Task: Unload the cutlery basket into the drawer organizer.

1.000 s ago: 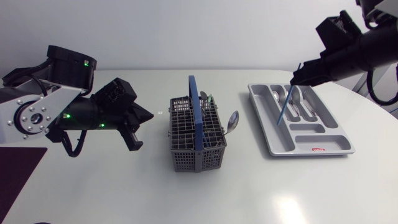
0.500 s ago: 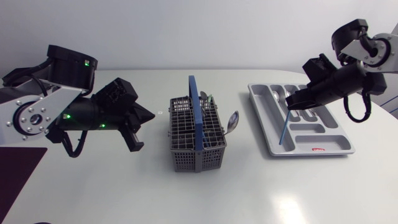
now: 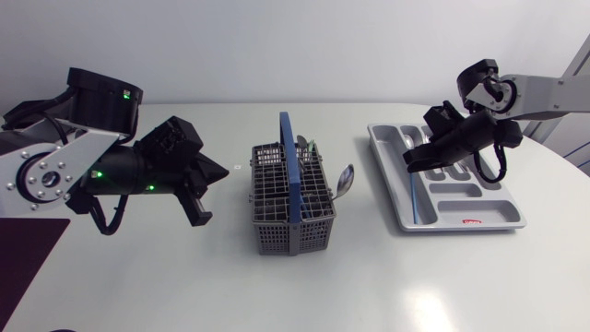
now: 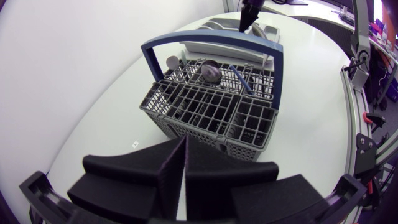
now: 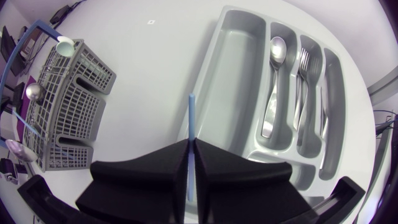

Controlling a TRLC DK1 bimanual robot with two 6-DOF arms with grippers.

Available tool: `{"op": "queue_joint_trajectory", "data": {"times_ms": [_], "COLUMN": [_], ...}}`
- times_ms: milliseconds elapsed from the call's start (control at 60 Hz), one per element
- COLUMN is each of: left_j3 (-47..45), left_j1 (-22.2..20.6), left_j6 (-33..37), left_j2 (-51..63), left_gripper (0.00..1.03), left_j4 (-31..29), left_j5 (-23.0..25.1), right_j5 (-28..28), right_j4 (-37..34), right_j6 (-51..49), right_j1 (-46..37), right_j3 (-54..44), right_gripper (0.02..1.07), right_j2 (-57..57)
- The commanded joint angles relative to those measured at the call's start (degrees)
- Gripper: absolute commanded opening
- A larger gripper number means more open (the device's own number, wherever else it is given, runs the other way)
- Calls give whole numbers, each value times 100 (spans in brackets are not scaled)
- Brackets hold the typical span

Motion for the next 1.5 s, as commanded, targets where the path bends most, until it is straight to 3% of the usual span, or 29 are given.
{"op": "queue_joint_trajectory", "data": {"times_ms": [0, 283, 417, 583, 783, 1233, 1483], "left_j3": [-115, -133, -133, -142, -177, -396, -537], "left_j1": [12, 21, 30, 30, 30, -330, -664], "left_j6": [-42, -42, -42, -42, -42, 11, 37], "left_j2": [-51, -104, -148, -201, -236, 37, 72], "left_gripper": [18, 18, 18, 18, 18, 18, 18], "left_j4": [-5, -40, -67, -102, -102, -120, -181], "left_j5": [50, 50, 41, 41, 41, 32, 6], "right_j5": [-20, 6, 112, 279, 340, 68, 15], "right_j4": [97, 379, 431, 502, 546, 449, 396], "right_j6": [114, 325, 404, 483, 465, 544, 773], "right_j1": [-75, -119, -48, 48, 84, 839, 1411], "right_j3": [204, 644, 749, 749, 582, -1008, -1360], "right_gripper": [8, 10, 19, 38, 74, 75, 75], "right_j2": [369, 993, 1134, 1107, 826, -1644, -2197]}}
